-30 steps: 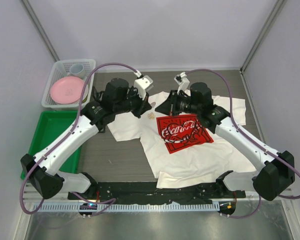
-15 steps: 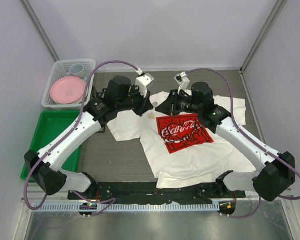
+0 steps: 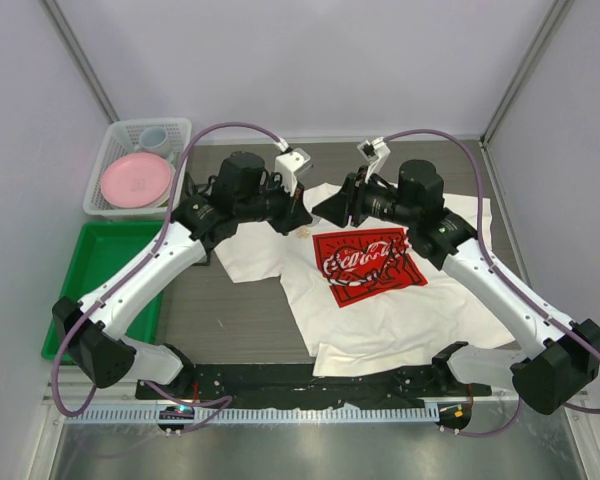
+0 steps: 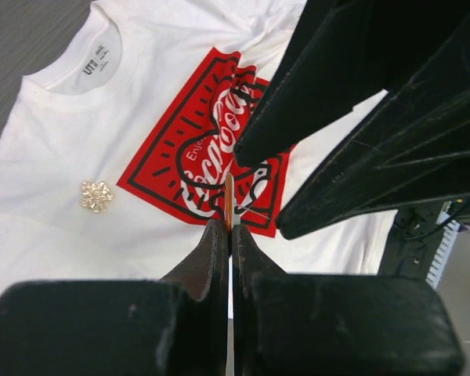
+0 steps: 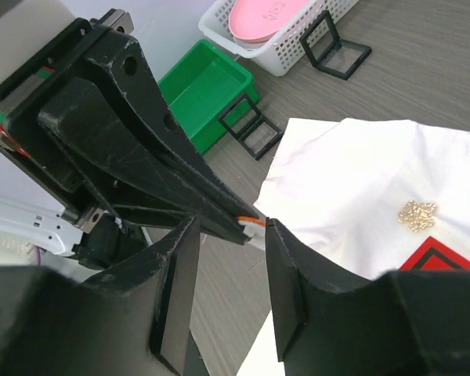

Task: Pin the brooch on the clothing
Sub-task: Open the brooch at the center of the board, then smooth out the clothing with brooches at the center of the board.

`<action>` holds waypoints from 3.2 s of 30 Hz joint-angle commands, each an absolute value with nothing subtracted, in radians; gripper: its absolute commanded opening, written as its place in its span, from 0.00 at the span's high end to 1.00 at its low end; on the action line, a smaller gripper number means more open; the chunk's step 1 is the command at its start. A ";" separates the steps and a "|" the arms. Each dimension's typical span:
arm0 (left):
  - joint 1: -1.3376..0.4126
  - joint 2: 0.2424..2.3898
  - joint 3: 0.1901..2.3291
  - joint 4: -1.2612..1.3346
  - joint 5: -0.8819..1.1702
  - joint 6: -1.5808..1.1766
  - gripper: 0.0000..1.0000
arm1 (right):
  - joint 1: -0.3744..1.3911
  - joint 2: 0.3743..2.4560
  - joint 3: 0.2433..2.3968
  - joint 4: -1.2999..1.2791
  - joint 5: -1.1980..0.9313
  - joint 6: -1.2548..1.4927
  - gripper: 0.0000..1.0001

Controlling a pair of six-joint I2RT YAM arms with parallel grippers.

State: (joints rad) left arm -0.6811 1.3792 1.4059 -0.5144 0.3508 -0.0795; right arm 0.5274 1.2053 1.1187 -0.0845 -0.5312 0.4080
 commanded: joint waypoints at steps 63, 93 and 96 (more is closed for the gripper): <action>-0.534 1.450 1.307 -0.193 1.015 -0.503 0.93 | 0.376 1.290 1.086 0.206 -1.069 0.448 0.99; -0.448 1.681 1.184 -0.486 0.289 -0.624 1.00 | 0.288 1.367 1.092 -0.791 -0.489 -0.566 0.46; -0.428 1.742 1.190 -0.457 0.275 -0.623 1.00 | 0.330 1.391 1.037 -0.841 -0.489 -0.594 0.47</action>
